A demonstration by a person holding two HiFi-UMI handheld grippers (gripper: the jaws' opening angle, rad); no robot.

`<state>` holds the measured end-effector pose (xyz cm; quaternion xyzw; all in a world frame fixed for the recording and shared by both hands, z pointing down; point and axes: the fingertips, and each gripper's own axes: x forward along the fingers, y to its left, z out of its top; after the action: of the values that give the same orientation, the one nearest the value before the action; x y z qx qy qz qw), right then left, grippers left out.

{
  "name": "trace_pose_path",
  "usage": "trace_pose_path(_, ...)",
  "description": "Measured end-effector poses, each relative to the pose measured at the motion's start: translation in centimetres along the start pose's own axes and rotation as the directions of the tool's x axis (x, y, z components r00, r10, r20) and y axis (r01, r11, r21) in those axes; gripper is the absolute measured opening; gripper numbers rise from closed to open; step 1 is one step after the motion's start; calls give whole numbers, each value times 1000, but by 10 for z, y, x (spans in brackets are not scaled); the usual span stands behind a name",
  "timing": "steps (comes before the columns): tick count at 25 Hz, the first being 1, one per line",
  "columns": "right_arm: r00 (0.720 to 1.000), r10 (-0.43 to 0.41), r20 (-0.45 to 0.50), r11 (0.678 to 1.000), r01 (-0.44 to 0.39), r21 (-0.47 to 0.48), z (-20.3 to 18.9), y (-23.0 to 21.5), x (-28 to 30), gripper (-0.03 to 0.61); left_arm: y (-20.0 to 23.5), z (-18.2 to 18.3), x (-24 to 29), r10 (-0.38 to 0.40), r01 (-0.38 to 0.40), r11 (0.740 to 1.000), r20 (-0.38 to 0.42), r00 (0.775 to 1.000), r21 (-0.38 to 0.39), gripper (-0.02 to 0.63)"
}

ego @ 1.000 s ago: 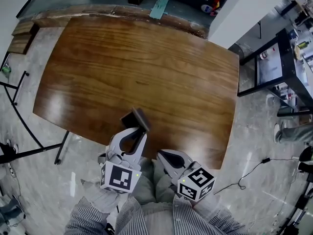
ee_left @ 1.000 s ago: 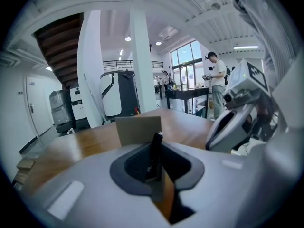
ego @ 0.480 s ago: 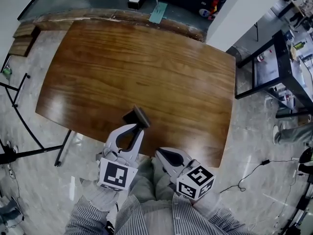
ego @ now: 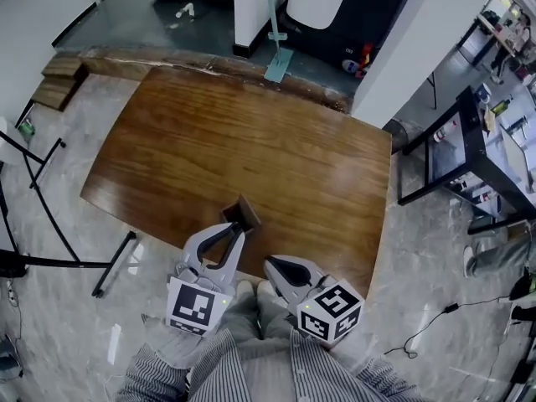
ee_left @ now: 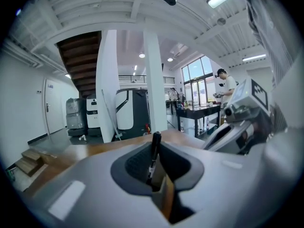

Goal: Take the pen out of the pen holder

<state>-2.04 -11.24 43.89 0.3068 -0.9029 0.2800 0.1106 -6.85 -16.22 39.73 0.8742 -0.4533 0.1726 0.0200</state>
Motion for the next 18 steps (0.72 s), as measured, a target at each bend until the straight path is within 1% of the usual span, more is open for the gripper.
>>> trace_pose_path(4, 1000, 1, -1, 999, -1, -33, 5, 5, -7, -2, -1, 14, -17, 31, -28, 998, 47, 998, -60, 51)
trace_pose_path(8, 1000, 2, 12, 999, -1, -54, 12, 11, -11, -2, 0, 19, -33, 43, -34, 989, 63, 997, -142, 51)
trace_pose_path(12, 998, 26, 50, 998, -24, -51, 21, 21, -14, -1, -3, 19, -46, 41, -20, 972, 86, 995, -234, 51)
trace_pose_path(14, 997, 25, 78, 998, -21, -55, 27, 23, -16, -1, -6, 16, -49, 38, -12, 961, 89, 995, -276, 51)
trace_pose_path(18, 992, 21, 122, 998, -13, -66, 35, 25, -19, -2, -10, 10, -54, 35, -4, 947, 90, 995, -322, 51)
